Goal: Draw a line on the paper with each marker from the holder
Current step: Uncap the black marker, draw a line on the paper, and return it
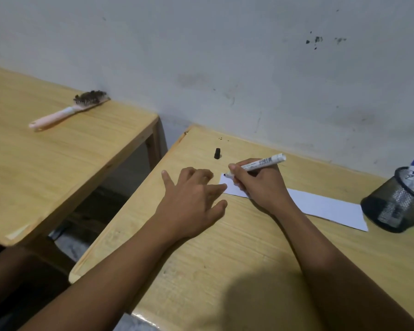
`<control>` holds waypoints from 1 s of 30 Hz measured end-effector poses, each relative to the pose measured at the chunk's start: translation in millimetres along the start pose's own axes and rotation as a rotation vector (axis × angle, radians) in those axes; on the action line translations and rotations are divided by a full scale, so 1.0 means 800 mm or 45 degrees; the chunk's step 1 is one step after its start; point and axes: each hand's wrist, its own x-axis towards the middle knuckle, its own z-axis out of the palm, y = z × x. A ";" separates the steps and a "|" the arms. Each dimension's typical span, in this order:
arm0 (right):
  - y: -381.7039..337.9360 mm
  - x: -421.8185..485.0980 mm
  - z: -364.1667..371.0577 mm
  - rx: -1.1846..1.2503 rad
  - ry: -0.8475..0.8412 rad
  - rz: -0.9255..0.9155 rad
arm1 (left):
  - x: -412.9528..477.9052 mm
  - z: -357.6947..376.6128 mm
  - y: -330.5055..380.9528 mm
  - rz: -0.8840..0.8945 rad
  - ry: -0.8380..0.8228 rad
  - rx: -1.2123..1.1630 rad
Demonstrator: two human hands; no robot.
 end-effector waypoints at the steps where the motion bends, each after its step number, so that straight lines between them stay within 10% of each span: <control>1: 0.000 -0.001 0.001 -0.002 0.001 -0.009 | 0.000 0.000 -0.001 -0.005 -0.010 -0.002; 30: -0.007 -0.012 0.001 0.112 0.129 -0.102 | 0.003 -0.002 0.000 -0.018 -0.113 0.020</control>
